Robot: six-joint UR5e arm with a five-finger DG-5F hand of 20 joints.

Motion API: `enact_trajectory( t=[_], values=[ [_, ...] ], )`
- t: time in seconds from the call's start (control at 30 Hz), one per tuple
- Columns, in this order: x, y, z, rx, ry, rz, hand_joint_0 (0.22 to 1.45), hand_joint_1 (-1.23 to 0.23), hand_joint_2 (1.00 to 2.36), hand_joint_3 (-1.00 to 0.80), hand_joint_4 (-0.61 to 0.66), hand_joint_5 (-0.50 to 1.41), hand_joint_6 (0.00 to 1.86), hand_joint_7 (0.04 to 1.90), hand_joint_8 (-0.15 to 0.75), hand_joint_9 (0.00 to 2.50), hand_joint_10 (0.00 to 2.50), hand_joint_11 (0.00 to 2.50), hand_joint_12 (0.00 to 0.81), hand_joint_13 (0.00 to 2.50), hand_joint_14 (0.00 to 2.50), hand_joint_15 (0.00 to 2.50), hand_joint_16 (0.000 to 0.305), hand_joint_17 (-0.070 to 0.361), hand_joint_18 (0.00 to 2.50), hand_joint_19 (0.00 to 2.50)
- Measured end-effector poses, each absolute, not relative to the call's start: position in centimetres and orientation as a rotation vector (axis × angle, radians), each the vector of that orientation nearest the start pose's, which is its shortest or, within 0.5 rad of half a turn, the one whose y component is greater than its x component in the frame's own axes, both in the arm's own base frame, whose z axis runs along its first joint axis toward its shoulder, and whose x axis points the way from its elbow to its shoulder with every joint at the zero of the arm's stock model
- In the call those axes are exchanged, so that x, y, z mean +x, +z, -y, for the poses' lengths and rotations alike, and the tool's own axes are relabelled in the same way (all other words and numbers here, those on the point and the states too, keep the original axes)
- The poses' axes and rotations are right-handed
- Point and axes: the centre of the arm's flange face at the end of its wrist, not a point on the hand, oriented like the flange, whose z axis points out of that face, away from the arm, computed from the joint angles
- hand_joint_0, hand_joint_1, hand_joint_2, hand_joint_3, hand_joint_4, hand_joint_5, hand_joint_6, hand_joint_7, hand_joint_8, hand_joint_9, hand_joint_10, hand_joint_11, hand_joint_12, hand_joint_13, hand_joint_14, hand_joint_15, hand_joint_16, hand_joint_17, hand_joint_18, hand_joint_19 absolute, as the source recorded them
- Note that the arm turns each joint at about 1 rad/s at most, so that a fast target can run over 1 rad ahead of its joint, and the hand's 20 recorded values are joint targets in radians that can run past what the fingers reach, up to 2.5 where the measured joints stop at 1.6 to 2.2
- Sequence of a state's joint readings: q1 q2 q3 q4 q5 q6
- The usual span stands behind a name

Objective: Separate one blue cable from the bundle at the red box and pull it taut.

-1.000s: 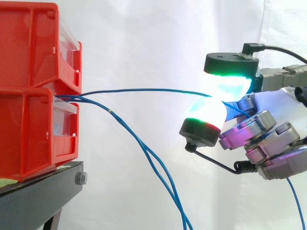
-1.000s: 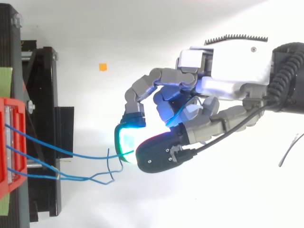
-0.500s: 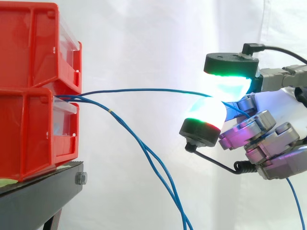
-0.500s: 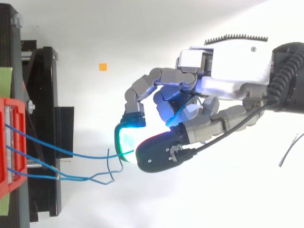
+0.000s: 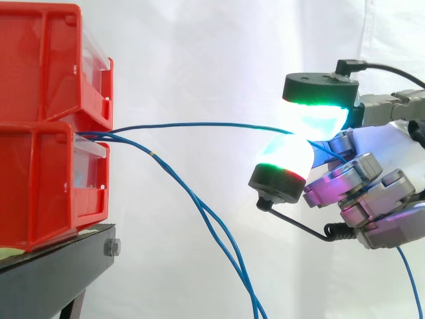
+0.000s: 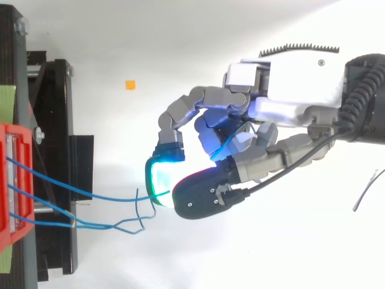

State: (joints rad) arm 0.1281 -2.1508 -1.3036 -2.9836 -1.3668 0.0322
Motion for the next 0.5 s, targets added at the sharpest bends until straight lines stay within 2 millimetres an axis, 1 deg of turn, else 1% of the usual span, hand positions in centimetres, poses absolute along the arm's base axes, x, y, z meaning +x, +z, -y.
enact_trajectory(
  t=[0.2, 0.23, 0.27, 0.5],
  values=[
    [70.10, 28.36, 6.42, 1.360, 1.080, -1.258, 0.63, -0.90, 1.00, 0.12, 0.05, -0.15, 0.85, 1.14, 0.365, 0.59, 2.50, 2.50, 0.632, 1.50, 2.50, 1.85, 0.080, 0.180, 1.91, 0.75],
    [70.10, 28.36, 6.42, 1.360, 1.080, -1.257, 0.63, -0.90, 1.00, 0.12, 0.05, -0.15, 0.85, 1.14, 0.366, 0.59, 2.50, 2.50, 0.632, 1.50, 2.50, 1.85, 0.081, 0.183, 1.92, 0.71],
    [70.10, 28.37, 6.42, 1.360, 1.080, -1.257, 0.63, -0.90, 1.00, 0.12, 0.06, -0.15, 0.85, 1.13, 0.366, 0.59, 2.50, 2.50, 0.632, 1.50, 2.50, 1.85, 0.081, 0.182, 1.91, 0.75],
    [70.10, 28.37, 6.40, 1.360, 1.081, -1.258, 0.63, -0.90, 1.01, 0.12, 0.06, -0.15, 0.85, 1.14, 0.366, 0.59, 2.50, 2.50, 0.633, 1.49, 2.50, 1.86, 0.081, 0.182, 1.91, 0.75]
  ],
)
